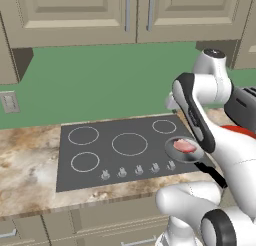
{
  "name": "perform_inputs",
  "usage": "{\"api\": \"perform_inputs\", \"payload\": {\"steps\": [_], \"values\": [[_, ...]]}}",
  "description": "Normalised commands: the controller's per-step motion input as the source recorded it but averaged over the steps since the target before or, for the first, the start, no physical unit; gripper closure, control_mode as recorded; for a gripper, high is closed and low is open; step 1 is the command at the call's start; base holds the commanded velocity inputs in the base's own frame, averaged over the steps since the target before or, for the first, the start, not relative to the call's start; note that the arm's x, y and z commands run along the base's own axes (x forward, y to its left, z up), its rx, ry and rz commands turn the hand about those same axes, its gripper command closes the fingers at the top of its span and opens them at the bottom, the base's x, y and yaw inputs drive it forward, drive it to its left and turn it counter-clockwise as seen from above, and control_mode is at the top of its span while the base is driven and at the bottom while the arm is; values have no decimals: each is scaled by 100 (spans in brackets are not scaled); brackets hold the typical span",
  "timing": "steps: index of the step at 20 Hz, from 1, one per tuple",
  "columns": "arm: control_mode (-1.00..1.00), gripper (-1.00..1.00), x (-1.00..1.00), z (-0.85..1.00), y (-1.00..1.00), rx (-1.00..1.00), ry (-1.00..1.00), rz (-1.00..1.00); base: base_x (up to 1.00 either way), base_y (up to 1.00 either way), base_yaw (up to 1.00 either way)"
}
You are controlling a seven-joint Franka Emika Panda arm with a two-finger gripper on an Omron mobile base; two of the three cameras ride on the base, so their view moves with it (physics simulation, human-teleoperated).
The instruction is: Place the steak on the plate and place the tomato on the same plate.
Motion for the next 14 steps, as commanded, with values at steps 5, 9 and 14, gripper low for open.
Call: {"api": "perform_inputs", "payload": {"steps": [5, 9, 14], "values": [[-100, -100, -5, -24, -35, 1, 0, 0, 0, 0, 0], [-100, -100, 2, -25, -24, -1, 3, 0, 0, 0, 0], [-100, -100, 11, -31, -18, -2, 7, 0, 0, 0, 0]]}}
